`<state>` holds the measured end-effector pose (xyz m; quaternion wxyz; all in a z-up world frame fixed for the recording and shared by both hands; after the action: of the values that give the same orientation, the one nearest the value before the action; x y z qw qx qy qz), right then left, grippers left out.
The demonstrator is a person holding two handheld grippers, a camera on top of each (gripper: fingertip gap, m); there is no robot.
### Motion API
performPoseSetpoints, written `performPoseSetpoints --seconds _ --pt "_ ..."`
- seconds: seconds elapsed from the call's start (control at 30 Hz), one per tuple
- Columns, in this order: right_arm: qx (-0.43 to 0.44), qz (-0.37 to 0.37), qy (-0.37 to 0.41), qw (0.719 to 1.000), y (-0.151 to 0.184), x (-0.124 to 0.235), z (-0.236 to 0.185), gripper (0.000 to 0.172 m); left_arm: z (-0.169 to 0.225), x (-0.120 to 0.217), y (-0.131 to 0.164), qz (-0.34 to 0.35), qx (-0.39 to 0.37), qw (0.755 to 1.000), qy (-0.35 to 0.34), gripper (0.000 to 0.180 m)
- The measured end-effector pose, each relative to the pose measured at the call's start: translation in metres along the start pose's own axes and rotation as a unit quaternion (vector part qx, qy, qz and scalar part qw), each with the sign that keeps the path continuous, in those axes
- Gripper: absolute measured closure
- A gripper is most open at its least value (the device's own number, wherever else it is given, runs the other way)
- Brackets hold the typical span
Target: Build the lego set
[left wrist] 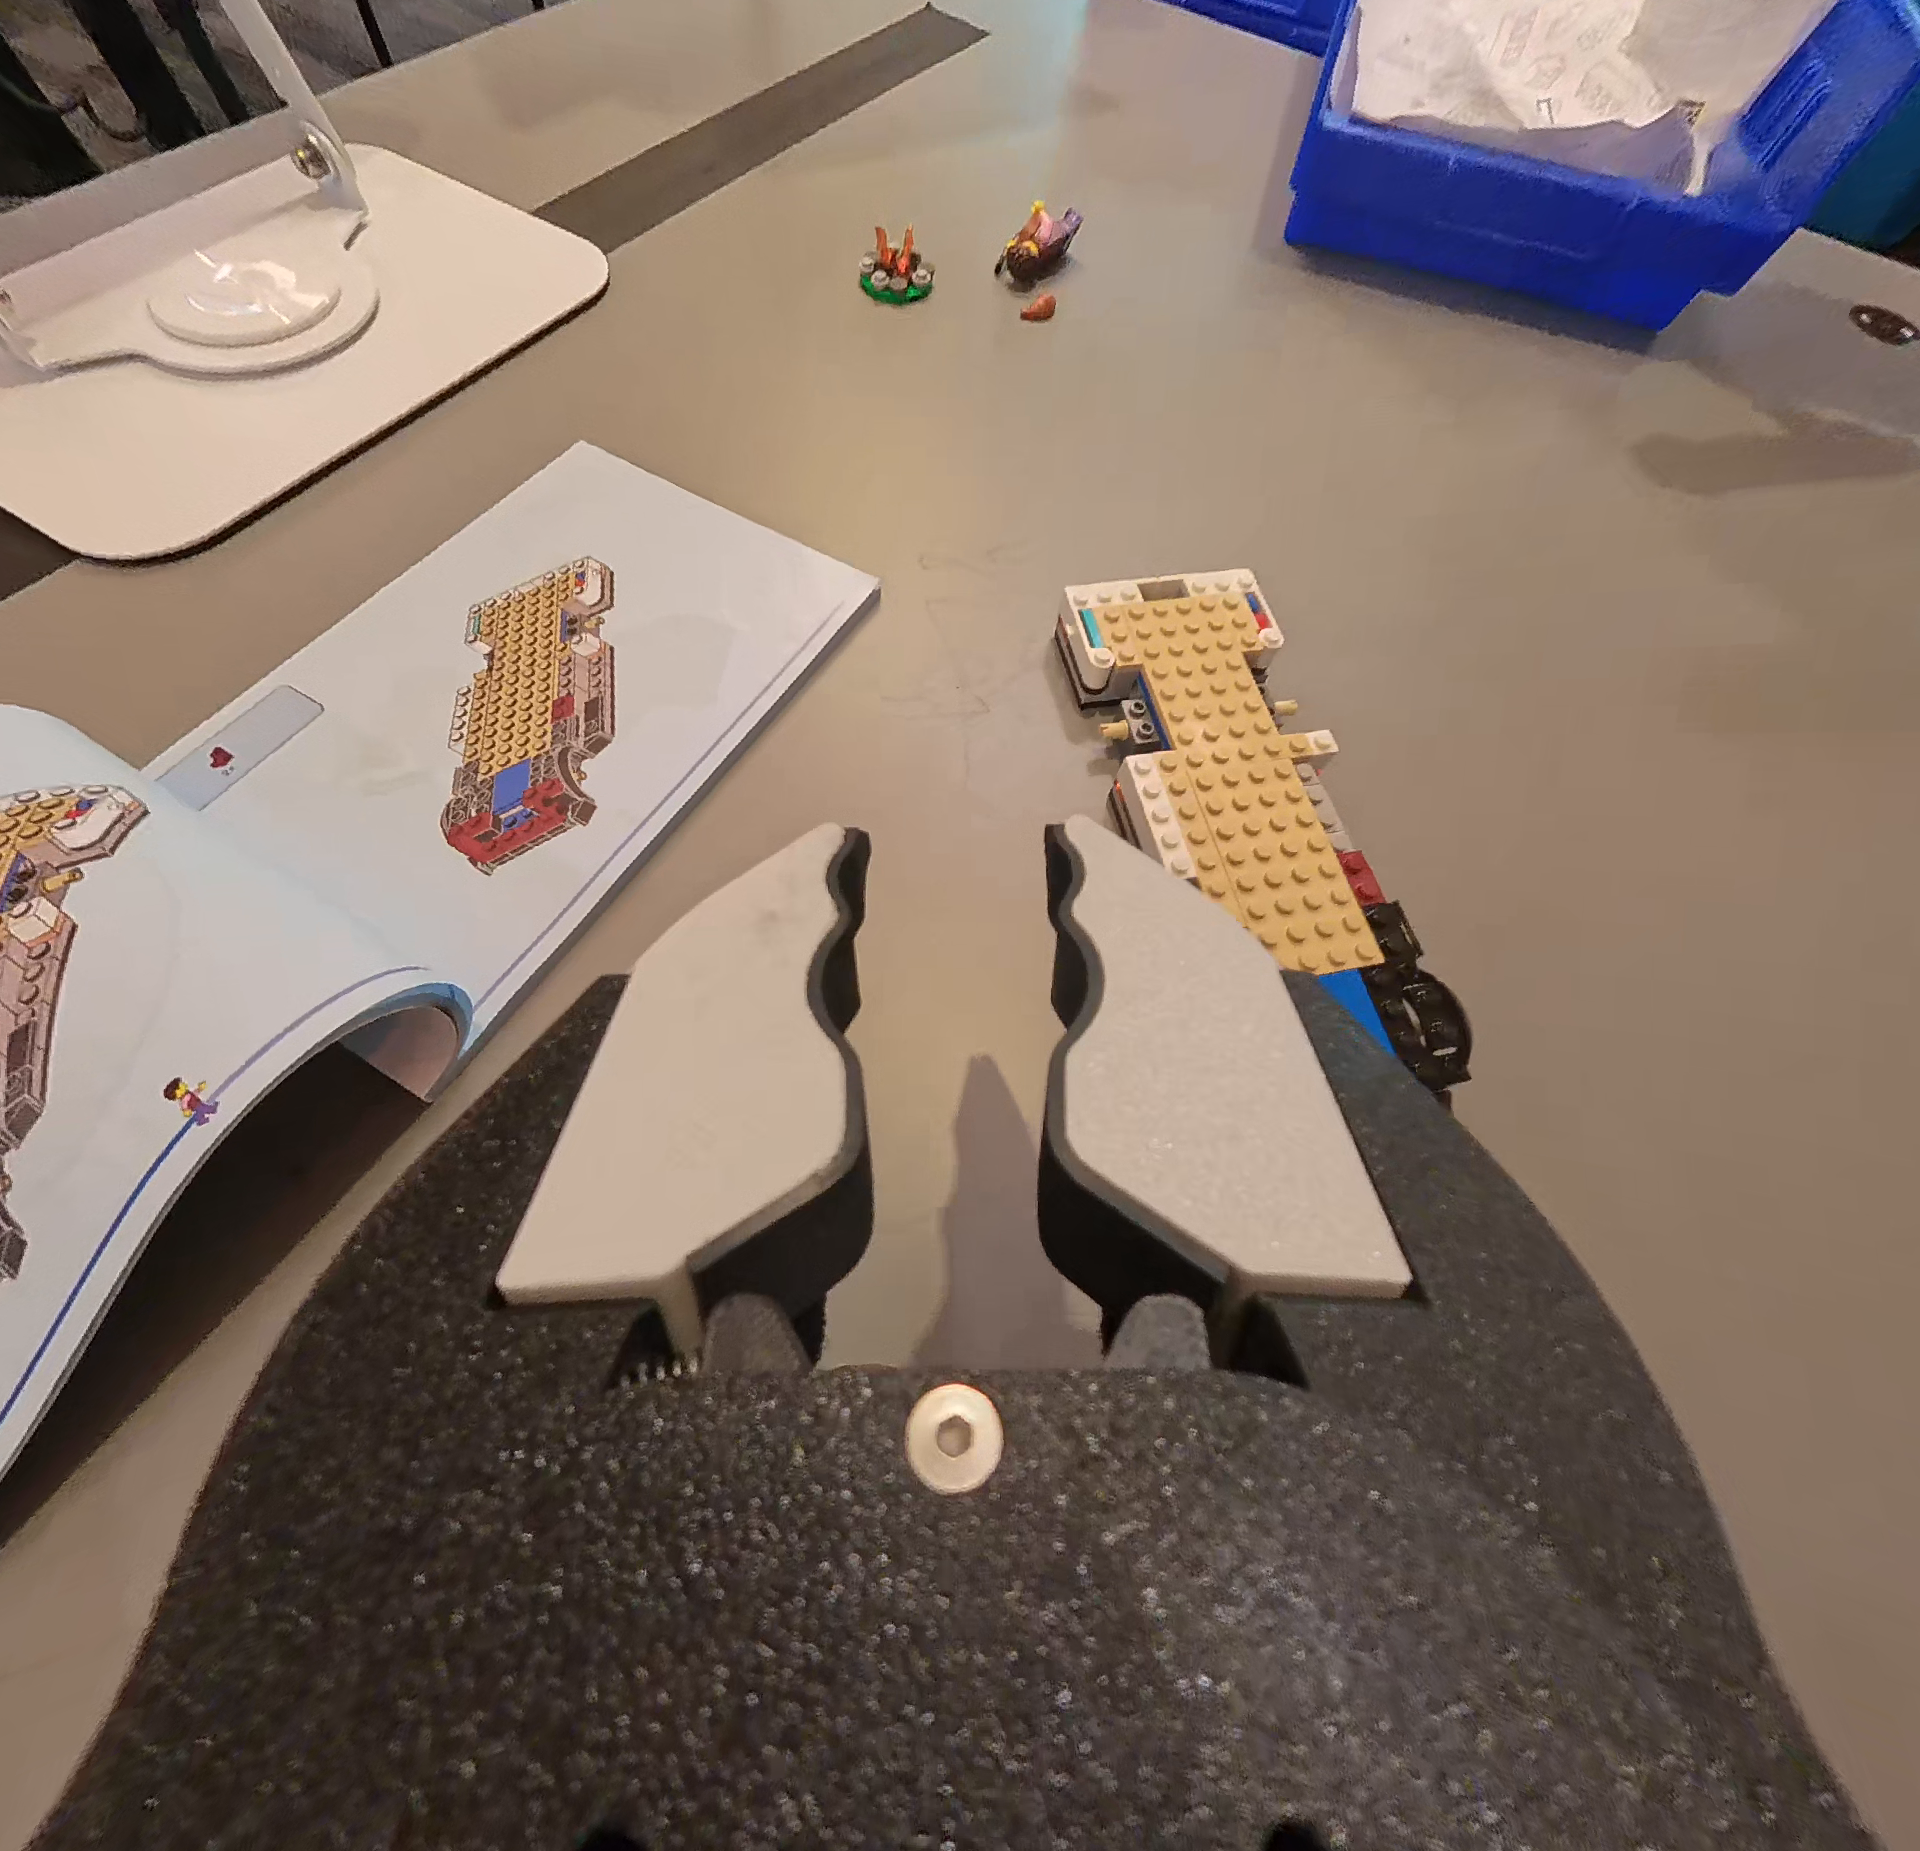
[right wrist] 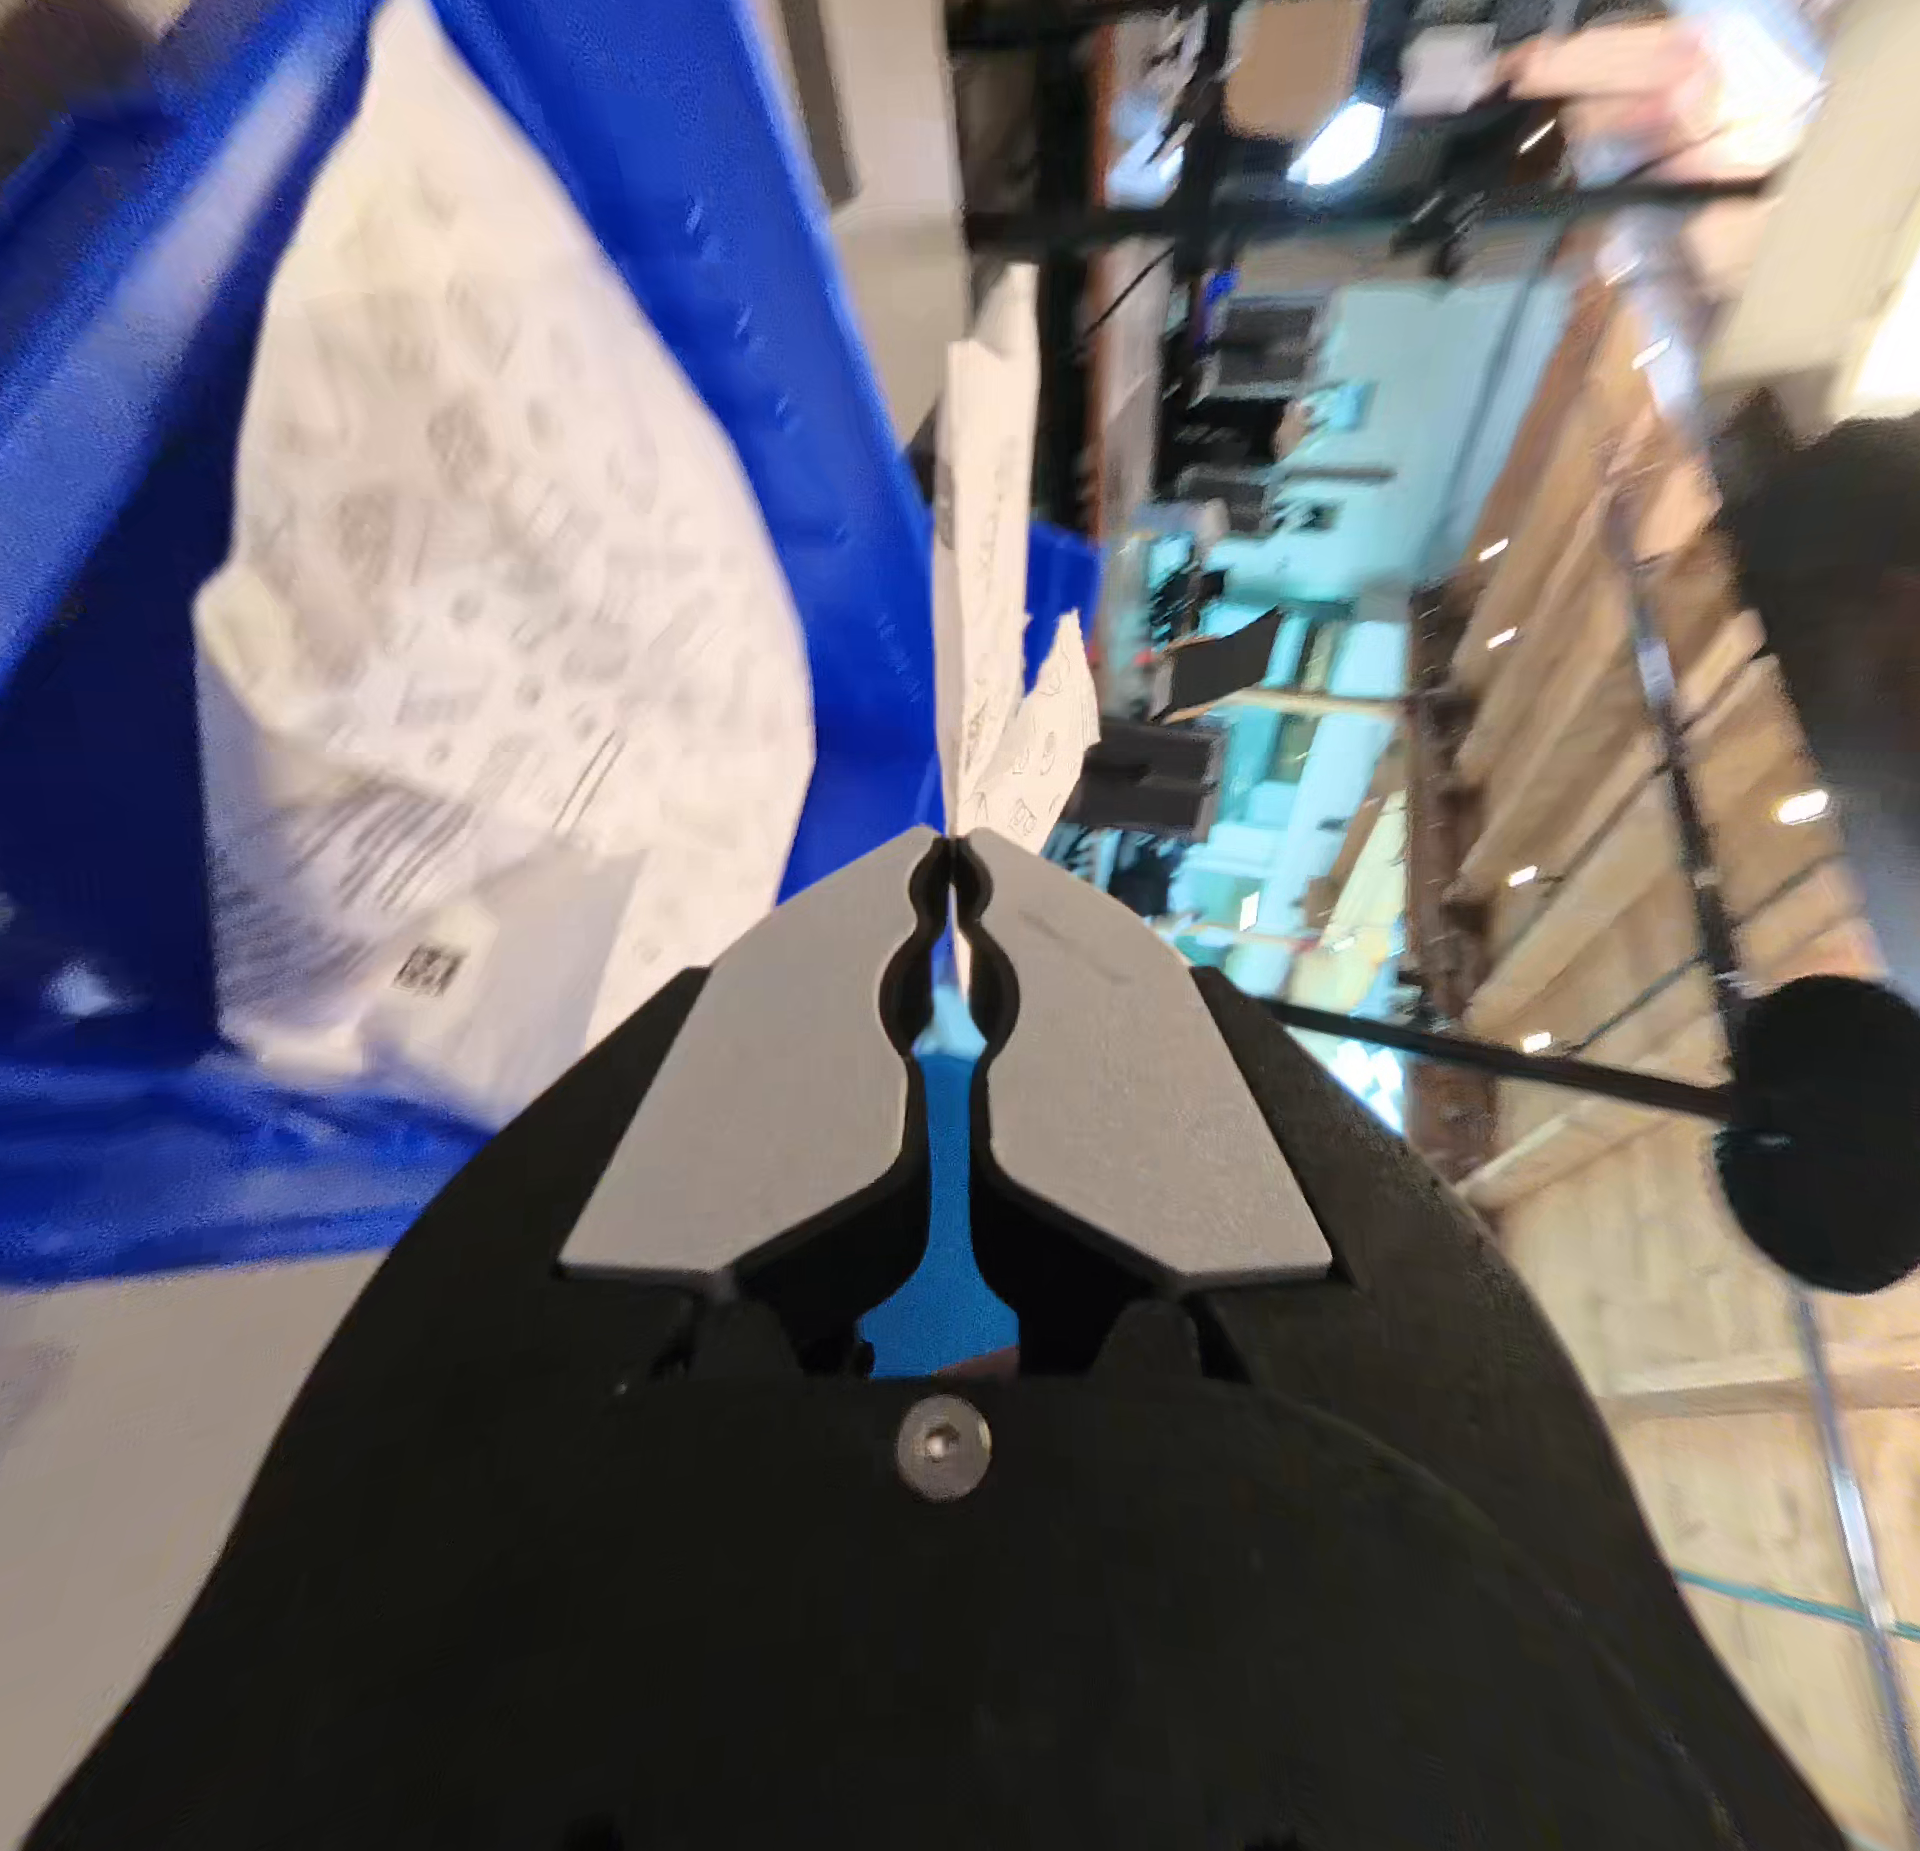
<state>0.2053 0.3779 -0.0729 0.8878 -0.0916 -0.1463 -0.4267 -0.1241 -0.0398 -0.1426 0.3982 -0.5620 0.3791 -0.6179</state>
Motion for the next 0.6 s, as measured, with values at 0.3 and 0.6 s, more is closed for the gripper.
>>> performPoseSetpoints --seconds 0.3,0.6 --pt "-0.296 -0.104 -0.057 0.948 0.066 -0.005 -0.003 0.141 -0.004 0.0 0.002 0.004 0.017 1.0 -0.001 0.147" --pt "-0.054 -0.013 -0.214 0.975 0.095 0.01 -0.031 0.12 0.002 -0.003 0.001 0.001 0.004 1.0 0.008 0.147"
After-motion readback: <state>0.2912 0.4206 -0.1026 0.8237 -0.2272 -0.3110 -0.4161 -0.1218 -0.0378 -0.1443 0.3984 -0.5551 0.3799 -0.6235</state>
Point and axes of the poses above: each gripper's, where its closed fingertips meet, x back along the fingers, y out of its underside, z = x × y across the jaws, the point moved 5 cm from there along x, back along the fingers, and after that the axes turned 7 degrees about z, right-handed, at the moved point
